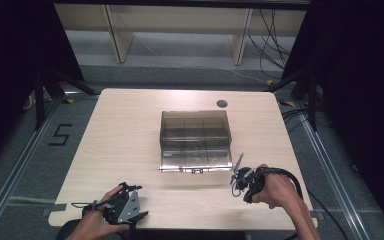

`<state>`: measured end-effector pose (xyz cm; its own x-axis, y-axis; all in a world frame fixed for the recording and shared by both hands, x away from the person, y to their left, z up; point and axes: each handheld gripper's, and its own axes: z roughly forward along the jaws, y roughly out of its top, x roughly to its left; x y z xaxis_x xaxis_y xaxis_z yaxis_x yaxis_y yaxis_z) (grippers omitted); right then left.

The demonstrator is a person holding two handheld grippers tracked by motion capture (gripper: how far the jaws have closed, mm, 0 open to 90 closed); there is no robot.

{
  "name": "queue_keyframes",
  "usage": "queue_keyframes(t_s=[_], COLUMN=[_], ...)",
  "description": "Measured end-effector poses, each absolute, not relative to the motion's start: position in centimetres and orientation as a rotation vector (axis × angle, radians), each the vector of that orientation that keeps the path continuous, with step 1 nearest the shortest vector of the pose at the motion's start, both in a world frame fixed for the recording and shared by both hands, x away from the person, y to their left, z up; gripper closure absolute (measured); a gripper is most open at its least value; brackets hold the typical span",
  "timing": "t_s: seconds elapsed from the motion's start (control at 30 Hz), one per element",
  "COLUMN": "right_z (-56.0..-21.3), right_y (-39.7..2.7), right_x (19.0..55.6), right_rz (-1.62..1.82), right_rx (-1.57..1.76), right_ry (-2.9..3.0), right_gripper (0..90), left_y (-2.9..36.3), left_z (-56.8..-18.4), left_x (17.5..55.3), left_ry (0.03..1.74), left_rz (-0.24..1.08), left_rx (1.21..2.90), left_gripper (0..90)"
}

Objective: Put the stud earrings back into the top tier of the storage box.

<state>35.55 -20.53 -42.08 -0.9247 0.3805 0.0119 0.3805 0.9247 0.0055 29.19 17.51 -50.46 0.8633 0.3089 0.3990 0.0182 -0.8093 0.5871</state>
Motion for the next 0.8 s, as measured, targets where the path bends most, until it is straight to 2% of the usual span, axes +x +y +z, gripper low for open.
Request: queue_keyframes(t_s=[0.23,0.8], right_z=[-39.6,-37.0], right_y=[-20.4,-18.5], right_x=[36.6,38.8], right_rz=[-0.056,-0.053], right_rx=[-0.610,-0.644], right_ry=[-3.106,-3.145], right_gripper=[86.8,86.8], left_y=[17.6,17.5], left_z=[-50.3,-50.5], left_x=[29.2,29.2], left_ry=[0.234,0.235], left_rz=[0.649,0.640], left_rx=[2.457,2.446], left_gripper=[20.5,20.5])
